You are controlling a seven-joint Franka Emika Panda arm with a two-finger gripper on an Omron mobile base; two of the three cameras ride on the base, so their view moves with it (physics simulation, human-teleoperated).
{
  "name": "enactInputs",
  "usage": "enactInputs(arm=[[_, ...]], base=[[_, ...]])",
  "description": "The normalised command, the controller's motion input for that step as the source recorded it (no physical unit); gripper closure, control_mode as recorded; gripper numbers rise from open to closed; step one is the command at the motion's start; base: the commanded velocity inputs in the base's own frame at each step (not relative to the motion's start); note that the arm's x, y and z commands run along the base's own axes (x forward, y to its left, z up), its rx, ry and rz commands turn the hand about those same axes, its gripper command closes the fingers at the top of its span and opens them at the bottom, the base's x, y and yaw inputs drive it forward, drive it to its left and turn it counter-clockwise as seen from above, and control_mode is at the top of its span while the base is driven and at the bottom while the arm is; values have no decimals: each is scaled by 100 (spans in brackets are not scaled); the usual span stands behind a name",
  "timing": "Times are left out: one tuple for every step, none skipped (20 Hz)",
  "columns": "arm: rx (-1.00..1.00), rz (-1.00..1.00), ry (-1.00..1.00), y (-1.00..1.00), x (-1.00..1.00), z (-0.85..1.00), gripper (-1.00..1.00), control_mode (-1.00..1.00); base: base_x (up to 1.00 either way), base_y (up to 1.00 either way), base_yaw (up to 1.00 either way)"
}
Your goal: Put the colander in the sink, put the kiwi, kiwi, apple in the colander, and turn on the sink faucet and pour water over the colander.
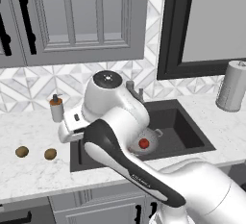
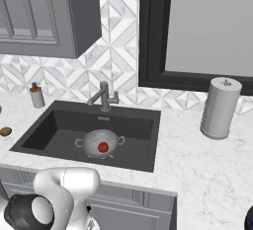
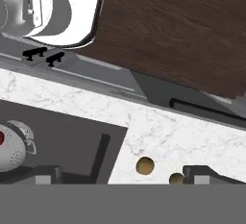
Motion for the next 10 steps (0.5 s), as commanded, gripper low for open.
enactInputs(arm=[[0,20,-16,39,4,-24,-100,-100],[0,21,-15,38,9,-28,-100,-100],[0,20,-9,35,15,-32,-100,-100],[0,19,-4,26,17,-36,-100,-100],[0,19,-1,25,22,-44,-100,-100],[0,18,0,19,27,-42,-100,-100],[0,17,0,24,26,-42,-100,-100],[0,17,0,26,33,-40,-100,-100],[0,17,0,27,33,-38,-100,-100],[0,16,0,29,36,-34,-100,-100]], base=[[0,0,0],[0,0,0],[0,0,0],[0,0,0],[0,0,0],[0,0,0],[0,0,0],[0,0,0],[0,0,0],[0,0,0]])
